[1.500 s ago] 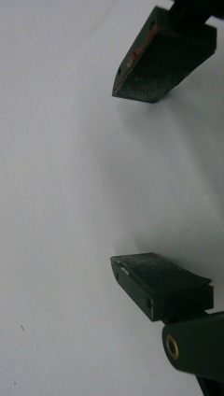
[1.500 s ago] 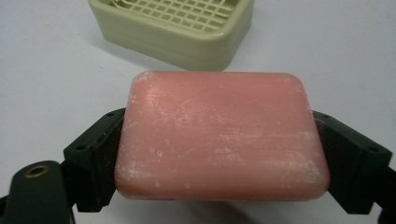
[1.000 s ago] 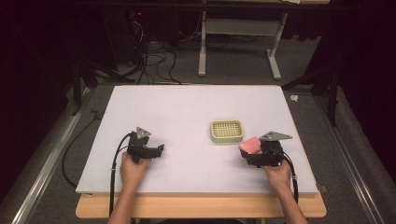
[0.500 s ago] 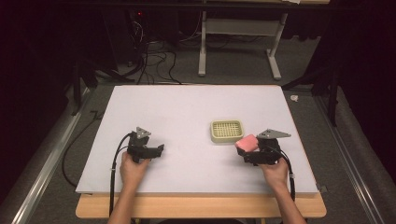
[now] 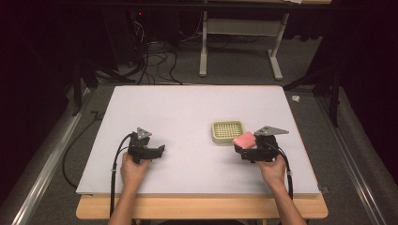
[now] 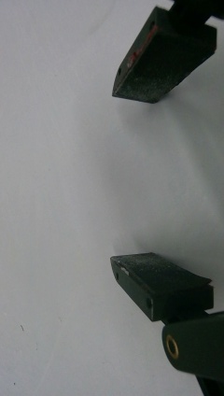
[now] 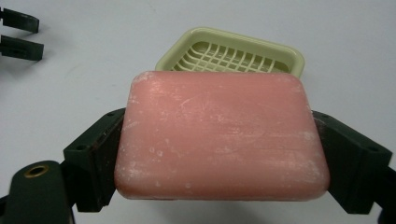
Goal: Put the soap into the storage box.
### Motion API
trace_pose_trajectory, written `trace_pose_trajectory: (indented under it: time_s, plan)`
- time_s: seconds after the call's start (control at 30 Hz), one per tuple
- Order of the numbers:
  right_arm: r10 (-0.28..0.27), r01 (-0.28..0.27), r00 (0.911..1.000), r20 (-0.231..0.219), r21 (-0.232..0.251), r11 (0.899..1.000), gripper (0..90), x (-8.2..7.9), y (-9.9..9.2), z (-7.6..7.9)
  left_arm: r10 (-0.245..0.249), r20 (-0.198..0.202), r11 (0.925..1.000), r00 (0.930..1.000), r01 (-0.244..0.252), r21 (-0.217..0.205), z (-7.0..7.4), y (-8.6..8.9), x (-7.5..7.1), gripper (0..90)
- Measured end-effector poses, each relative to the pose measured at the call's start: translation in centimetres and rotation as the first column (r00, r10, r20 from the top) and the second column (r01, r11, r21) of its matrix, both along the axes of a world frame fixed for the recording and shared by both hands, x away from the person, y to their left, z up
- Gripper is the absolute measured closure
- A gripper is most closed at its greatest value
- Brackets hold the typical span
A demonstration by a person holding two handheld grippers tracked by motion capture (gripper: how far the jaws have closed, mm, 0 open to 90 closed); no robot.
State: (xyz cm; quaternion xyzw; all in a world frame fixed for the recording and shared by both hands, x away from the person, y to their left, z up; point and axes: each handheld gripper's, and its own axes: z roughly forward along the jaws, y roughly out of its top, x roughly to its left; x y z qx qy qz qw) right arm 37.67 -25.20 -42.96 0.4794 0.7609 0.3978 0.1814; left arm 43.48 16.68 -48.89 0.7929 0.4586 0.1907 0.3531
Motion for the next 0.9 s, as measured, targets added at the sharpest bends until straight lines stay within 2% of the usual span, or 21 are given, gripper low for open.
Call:
trace_pose_trajectory:
  time_s: [0.47,0.7,0.9]
  plan:
    - [0.024,-0.024,0.9997,-0.005,-0.007,1.0,13.7,1.0,1.4,0.6,0.0,0.0,1.0,1.0,0.0,0.0,0.0,0.0,0.0,16.5]
    - [0.029,-0.029,0.9992,-0.026,-0.005,1.0,13.7,1.9,2.0,0.6,0.0,0.0,1.0,1.0,0.0,0.0,0.0,0.0,0.0,16.5]
    - [0.032,-0.031,0.9986,-0.041,0.016,0.999,13.7,2.6,2.3,0.7,0.0,0.0,1.0,1.0,0.0,0.0,0.0,0.0,0.0,16.5]
